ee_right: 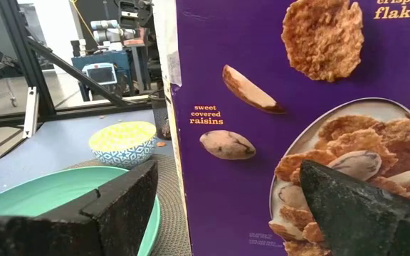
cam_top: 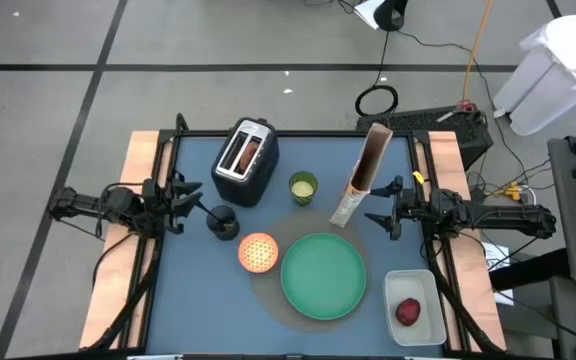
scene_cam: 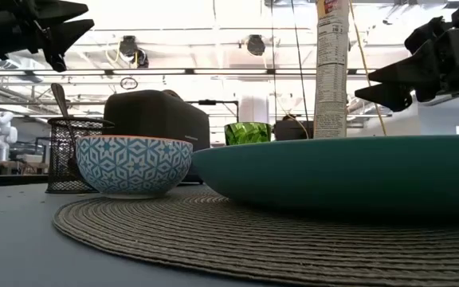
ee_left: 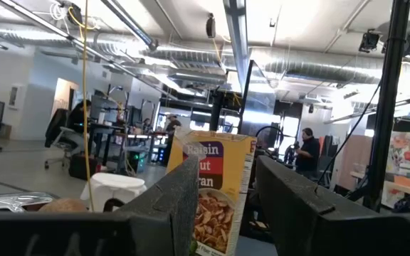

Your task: Arrange a breakfast setting

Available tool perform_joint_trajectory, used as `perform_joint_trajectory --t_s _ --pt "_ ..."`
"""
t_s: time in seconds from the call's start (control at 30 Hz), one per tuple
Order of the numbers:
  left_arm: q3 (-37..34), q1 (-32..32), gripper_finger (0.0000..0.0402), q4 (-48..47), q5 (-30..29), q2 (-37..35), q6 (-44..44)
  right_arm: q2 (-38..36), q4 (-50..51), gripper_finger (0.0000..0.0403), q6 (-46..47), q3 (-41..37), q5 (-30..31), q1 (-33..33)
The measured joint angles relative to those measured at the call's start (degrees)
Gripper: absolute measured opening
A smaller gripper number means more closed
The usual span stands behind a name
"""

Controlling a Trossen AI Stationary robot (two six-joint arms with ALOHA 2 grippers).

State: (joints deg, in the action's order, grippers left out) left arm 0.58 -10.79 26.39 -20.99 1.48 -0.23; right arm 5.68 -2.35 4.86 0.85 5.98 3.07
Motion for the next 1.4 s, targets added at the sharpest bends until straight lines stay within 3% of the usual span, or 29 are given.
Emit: perform_joint_trajectory --t_s 0.83,1.4 --pt "0.0 0.0 0.015 1.83 -0.07 -0.02 1.68 -0.01 0.0 0.0334 0.02 0.01 -0.02 0.0" --pt "0.0 0.0 0.0157 14.41 -0.12 0.0 -2.01 0.01 0.0 0.0334 0.01 0.0 -0.04 0.0"
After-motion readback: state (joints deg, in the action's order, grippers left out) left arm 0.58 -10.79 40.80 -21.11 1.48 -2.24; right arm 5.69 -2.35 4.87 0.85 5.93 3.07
